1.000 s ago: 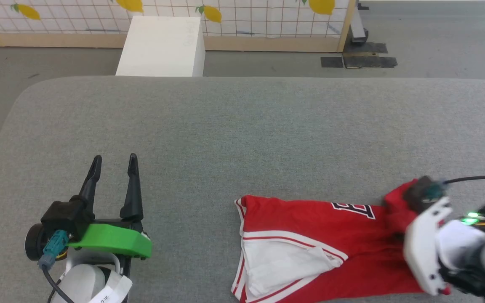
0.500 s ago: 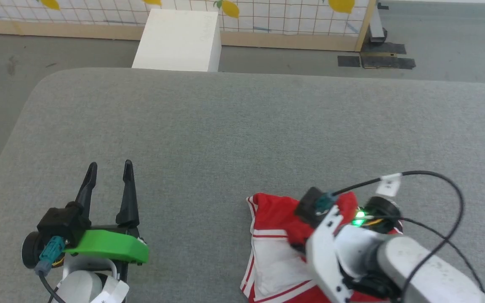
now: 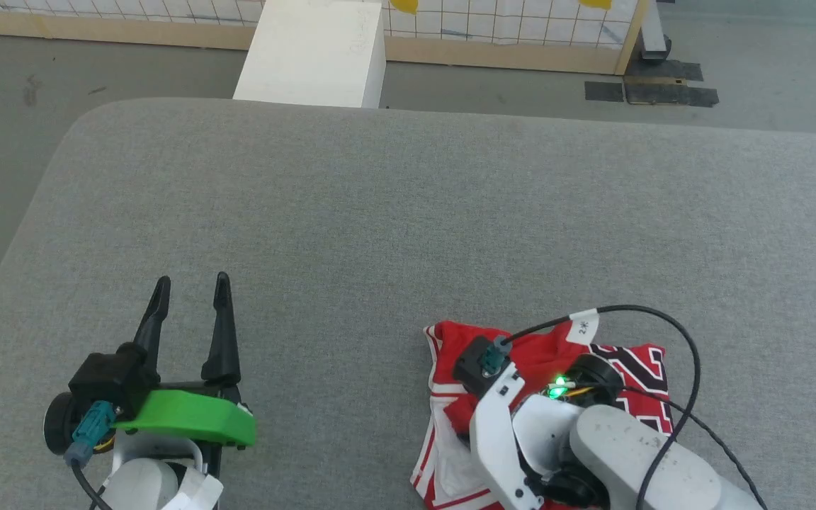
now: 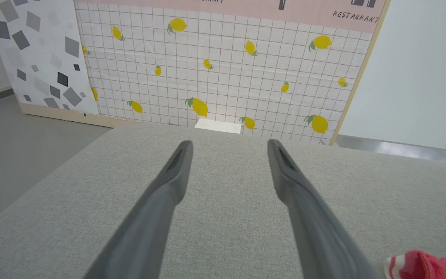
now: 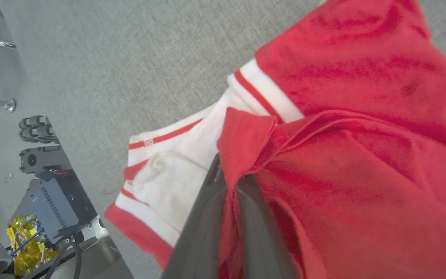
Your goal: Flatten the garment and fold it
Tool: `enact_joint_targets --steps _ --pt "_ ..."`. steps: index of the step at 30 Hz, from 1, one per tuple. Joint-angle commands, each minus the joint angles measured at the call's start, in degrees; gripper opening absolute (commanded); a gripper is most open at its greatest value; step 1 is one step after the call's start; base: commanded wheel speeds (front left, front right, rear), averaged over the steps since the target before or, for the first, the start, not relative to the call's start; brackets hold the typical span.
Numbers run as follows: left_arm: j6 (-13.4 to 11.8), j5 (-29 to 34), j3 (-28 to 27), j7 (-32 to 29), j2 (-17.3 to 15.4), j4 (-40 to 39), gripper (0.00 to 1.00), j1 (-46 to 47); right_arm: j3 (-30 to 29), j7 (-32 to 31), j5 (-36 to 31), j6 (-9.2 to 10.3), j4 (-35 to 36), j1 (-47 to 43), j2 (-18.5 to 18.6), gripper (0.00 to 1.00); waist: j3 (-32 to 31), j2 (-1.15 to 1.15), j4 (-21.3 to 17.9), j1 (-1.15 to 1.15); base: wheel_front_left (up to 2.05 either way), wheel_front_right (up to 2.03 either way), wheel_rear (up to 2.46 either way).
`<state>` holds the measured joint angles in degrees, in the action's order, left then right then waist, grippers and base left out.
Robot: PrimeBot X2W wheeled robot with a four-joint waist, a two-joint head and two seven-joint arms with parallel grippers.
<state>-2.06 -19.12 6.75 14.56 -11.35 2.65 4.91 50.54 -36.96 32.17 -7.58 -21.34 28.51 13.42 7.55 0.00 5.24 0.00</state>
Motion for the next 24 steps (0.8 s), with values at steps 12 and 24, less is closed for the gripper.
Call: enact_joint_targets --steps 12,24 --pt "0.4 0.47 -0.5 0.44 -0.03 0.63 1.0 -0.84 2.96 5.7 5.35 0.09 2.09 5.38 -2.42 1.0 -2.11 0.0 -1.93 0.0 0.0 0.0 0.0" --pt "-0.19 -0.09 -0.94 0.28 -0.76 1.14 1.0 -2.32 -13.03 20.37 2.69 0.09 14.37 3.95 3.63 1.0 -6.52 0.0 -5.7 0.0 0.0 0.0 0.0"
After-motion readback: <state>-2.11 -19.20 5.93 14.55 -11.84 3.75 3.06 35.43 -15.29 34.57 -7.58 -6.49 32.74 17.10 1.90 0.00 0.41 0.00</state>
